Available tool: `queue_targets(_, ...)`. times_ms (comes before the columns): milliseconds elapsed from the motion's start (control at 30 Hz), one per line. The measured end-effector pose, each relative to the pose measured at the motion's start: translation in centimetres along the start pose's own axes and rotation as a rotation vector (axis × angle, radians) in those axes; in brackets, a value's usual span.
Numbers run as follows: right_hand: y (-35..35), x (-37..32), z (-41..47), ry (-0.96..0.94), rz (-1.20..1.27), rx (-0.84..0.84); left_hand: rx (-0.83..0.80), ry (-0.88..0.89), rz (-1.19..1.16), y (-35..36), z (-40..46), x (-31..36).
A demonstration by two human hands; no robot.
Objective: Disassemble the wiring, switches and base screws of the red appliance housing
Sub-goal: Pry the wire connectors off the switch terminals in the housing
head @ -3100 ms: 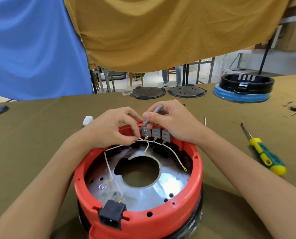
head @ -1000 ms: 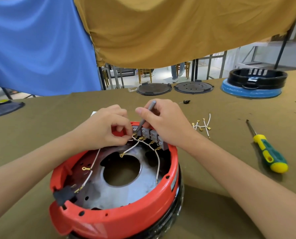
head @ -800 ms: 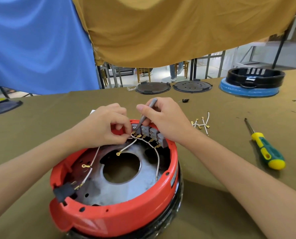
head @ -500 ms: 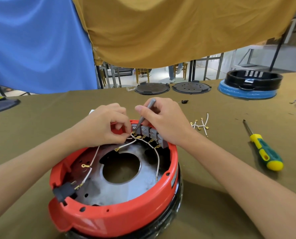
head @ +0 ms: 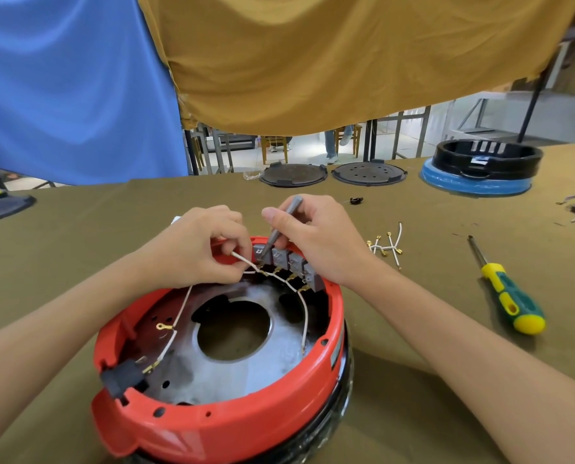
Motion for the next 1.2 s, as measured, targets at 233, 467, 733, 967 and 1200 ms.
queue_targets(233, 0.1, 0.2, -0.1, 0.039, 0.161, 0.038, -0.06, -0.188, -0.336, 0.4, 0.2, -2.2)
queue_targets(467, -0.9, -0.4, -0.1, -0.025, 0.274, 0.18, -0.142, -0.329, -0.47, -0.3, 1.2, -3.2)
queue_targets(733, -1.7, 0.4, 0.2, 0.093, 0.397, 0.228, 0.069, -0.299, -0.259, -0.8, 4.1, -0.9)
queue_targets(967, -0.9, 1.3, 0.3, 0.246, 0.585, 0.184, 0.291, 0.032, 0.225, -0.6, 3.7, 2.0)
queue_targets(1200, -1.6, 1.6, 0.4, 0.376, 0.766, 0.234, 0.334, 0.09, 0.236, -0.5, 3.5, 2.5)
Point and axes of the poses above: each hand's wrist, its own z-axis towards the middle knuckle, its own y-axis out of the palm, x = y × z, the point moved 6 cm from there along z, towards the middle knuckle, and after that the axes turned 8 degrees about -y, right-handed, at the moved point
